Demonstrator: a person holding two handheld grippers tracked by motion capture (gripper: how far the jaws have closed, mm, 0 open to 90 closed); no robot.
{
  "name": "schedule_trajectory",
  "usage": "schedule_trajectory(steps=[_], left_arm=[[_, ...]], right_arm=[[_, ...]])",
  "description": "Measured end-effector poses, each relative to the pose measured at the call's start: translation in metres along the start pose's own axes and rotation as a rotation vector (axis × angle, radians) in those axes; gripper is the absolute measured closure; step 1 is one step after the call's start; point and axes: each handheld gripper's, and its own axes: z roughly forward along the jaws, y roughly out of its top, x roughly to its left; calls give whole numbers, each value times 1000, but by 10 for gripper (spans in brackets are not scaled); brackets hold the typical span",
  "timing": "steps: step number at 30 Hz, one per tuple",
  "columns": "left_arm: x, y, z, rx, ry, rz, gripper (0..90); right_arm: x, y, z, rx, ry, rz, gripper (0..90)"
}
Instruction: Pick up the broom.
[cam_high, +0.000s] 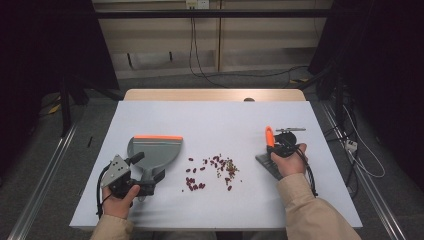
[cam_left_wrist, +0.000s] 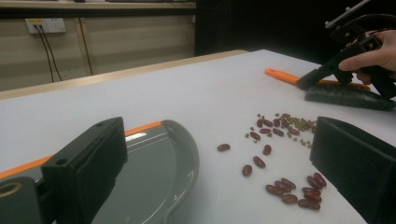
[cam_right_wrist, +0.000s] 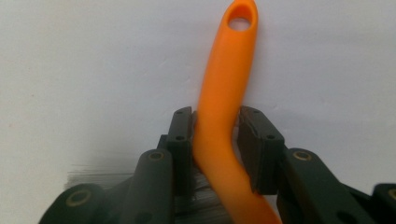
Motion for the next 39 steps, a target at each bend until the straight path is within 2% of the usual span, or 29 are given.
schedule_trajectory(steps=[5,8,10,17,21,24,29,35,39], left_arm=[[-1,1,0,1,-2,6,39],[-1,1,-1,-1,-2,7,38],[-1,1,-1,-2,0,5,38],[-2,1,-3,-3,10,8,39],[-1,1,-6,-4,19,7,39],[1,0,-10,-11,31,3,40],[3,0,-12,-14,41,2,40],[3,1,-12,-17,39,-1,40],[2,1,-11,-17,40,0,40]], right_arm=[[-1,1,0,5,10,9,678],[-2,-1,0,-11,13,0,677],[-4,-2,0,-13,26,17,677],[-5,-1,-1,-13,34,2,680],[-9,0,-2,-11,65,22,681],[-11,0,-2,-12,77,5,681],[-9,3,-7,-66,84,-20,687],[-12,11,-23,-156,142,23,707],[-10,13,-29,-190,150,17,708]])
